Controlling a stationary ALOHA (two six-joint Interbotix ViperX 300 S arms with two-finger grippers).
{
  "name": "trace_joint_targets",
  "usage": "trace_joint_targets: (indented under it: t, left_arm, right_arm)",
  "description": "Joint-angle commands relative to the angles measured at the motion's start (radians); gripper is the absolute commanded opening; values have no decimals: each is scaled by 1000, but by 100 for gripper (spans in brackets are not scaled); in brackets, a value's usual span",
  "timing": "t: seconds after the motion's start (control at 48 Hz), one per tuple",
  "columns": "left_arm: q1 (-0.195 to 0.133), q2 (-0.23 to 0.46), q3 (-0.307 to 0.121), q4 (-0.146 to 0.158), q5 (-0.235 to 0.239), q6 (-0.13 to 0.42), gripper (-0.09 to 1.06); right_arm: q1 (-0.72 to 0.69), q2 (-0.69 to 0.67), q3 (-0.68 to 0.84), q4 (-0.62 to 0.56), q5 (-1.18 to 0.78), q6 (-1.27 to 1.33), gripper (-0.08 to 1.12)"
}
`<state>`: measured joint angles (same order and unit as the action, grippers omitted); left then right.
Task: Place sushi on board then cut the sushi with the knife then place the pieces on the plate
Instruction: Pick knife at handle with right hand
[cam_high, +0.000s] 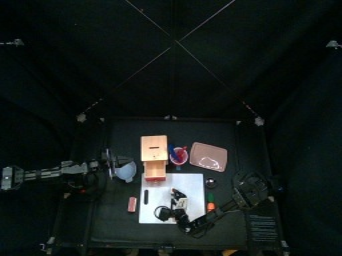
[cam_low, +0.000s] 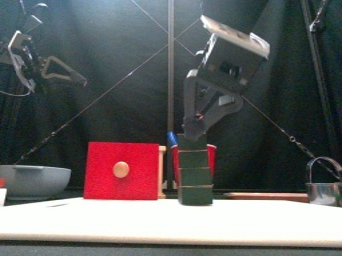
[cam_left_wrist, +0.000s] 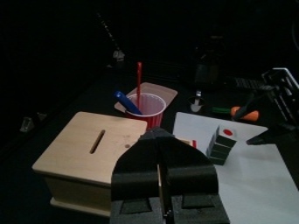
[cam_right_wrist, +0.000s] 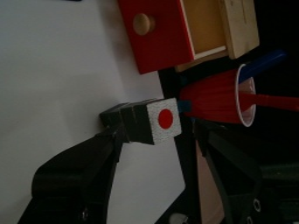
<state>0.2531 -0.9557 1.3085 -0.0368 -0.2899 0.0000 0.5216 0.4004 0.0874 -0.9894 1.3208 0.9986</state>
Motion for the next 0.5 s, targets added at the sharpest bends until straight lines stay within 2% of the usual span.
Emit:
trace_joint_targets:
  t: [0.021,0.104,0.292,0.5]
  left_arm:
    - [3,2,-12,-2,-8,0,1]
    - [3,2,-11,-2,-6,2,1]
    - [3,2,-3,-2,-6,2,1]
    - [3,2,-2,-2,-6,3,1]
  right_arm:
    - [-31,-84,23,78,-91,18,95]
    - [-38,-86,49,101,-138,38,95]
    - [-44,-120,57,2,-92,38,95]
    - [-72,-166,87,-2,-104,38,95]
